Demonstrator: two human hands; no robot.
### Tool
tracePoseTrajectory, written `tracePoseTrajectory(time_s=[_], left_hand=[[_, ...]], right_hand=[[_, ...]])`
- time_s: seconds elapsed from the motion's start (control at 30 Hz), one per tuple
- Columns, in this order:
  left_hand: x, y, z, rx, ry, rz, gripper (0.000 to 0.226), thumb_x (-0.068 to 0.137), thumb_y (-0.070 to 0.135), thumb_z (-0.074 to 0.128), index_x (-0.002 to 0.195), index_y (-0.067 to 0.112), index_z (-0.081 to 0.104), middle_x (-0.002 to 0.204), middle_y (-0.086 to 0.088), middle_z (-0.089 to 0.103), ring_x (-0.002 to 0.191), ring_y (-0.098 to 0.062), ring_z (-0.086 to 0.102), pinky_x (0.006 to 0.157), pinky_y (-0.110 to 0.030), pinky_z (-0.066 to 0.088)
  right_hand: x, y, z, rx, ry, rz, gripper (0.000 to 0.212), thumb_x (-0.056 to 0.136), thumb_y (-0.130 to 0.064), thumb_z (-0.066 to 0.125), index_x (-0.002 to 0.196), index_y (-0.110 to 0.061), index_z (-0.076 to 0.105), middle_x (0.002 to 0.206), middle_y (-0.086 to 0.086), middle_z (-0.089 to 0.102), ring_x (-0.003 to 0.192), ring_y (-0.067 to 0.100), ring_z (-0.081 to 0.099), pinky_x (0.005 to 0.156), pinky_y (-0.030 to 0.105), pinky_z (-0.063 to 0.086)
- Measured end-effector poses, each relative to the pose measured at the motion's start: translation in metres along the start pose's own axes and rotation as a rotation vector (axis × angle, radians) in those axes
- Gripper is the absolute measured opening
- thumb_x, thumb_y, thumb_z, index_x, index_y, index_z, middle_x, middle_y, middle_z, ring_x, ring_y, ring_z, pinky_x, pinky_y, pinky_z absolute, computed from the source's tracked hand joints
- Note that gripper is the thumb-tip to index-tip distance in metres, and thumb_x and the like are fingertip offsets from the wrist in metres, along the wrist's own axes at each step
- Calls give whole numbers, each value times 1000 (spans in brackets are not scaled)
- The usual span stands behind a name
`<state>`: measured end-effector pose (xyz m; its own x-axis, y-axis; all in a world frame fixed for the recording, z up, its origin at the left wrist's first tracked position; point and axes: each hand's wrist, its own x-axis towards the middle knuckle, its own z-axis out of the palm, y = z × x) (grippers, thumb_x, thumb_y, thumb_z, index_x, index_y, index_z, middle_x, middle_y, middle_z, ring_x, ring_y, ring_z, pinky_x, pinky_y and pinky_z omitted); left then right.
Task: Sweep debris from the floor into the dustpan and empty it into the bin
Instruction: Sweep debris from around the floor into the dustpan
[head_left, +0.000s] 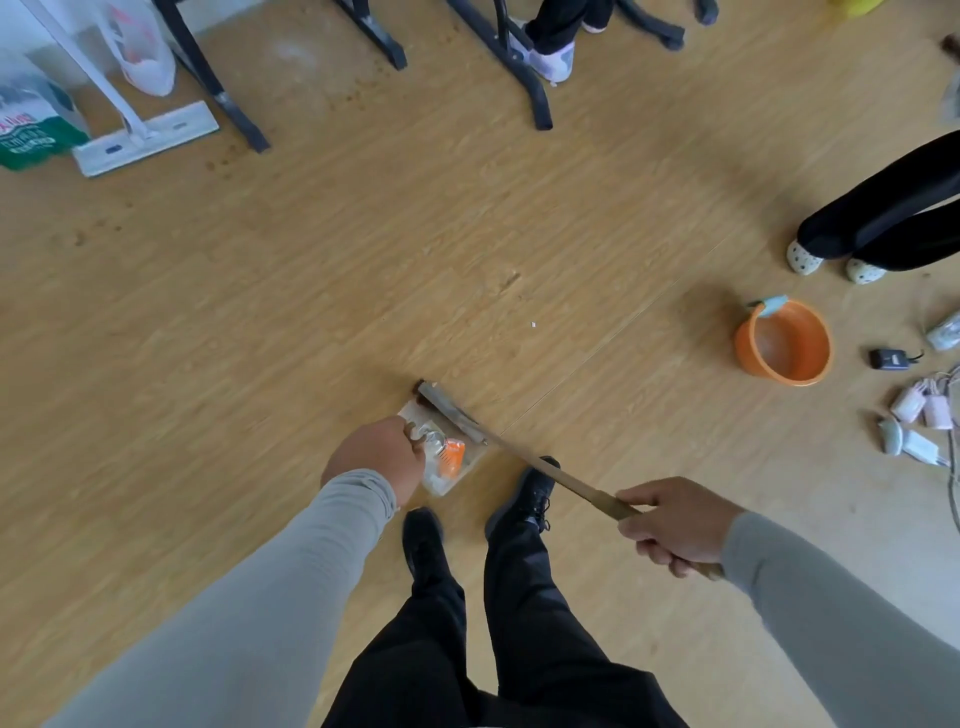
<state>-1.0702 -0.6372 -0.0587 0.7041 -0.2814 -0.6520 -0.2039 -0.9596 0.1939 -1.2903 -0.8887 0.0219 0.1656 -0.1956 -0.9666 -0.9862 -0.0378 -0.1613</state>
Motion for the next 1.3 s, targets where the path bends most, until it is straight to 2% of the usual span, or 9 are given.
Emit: tracePoseTrajectory(time_s=[0.13,0.37,0.53,0.7,0.87,0.97,1.1,1.2,1.3], left_hand=[[-5,-4,1,-7,-35,4,21,96,44,50,103,27,59,88,6,63,77,-19,63,71,-36,57],[-4,15,-14,-70,-10,-25,34,94,45,53,122,29,60,99,9,65,85,-17,64,68,-31,52],[18,54,-24,-135,0,-42,21,92,42,55,106,30,62,89,12,64,78,-14,64,77,-36,58],[53,100,-25,-139,-33,-24,16,93,38,57,104,27,62,98,7,67,87,-18,65,82,-37,57],[83,124,-22,-87,0,-43,9,92,38,56,96,31,61,91,9,66,78,-16,66,77,-36,58],[86,119,-26,-70,24,-58,7,91,41,58,94,35,58,85,12,66,70,-14,66,69,-33,58],[88,115,-26,-62,25,-55,9,91,44,58,95,37,58,81,14,65,70,-12,64,69,-32,58],[89,118,-25,-89,23,-60,8,92,44,58,96,37,60,81,15,65,71,-11,64,71,-33,59],[87,123,-27,-78,11,-70,12,93,44,56,98,33,59,83,14,65,72,-12,64,72,-35,59]], right_hand=[[-26,30,-40,141,39,-6,47,93,-8,67,136,-20,55,68,12,61,50,17,44,43,27,37],[-32,21,-70,202,210,-109,41,96,-10,62,134,-24,56,62,10,61,48,17,44,42,26,36],[7,-2,-101,239,306,-78,37,97,-13,59,133,-24,56,69,14,49,68,28,33,48,32,27],[46,-31,-153,216,343,-36,29,96,-11,59,121,-26,58,67,12,50,47,20,38,44,29,30],[85,-62,-188,-2,398,-9,18,95,-12,52,110,-19,58,73,15,61,58,28,53,53,32,43],[102,-70,-179,-173,358,11,23,96,-12,47,117,-11,57,81,12,62,60,28,56,52,30,46],[100,-63,-145,-389,319,-5,38,97,-16,44,134,-20,52,92,1,56,68,21,62,49,26,48],[81,-47,-138,-329,176,-13,47,98,-19,45,145,-27,45,97,-1,59,69,19,61,49,24,49],[54,-37,-188,-146,33,9,48,97,-20,55,143,-31,50,76,4,61,56,17,47,47,26,40]])
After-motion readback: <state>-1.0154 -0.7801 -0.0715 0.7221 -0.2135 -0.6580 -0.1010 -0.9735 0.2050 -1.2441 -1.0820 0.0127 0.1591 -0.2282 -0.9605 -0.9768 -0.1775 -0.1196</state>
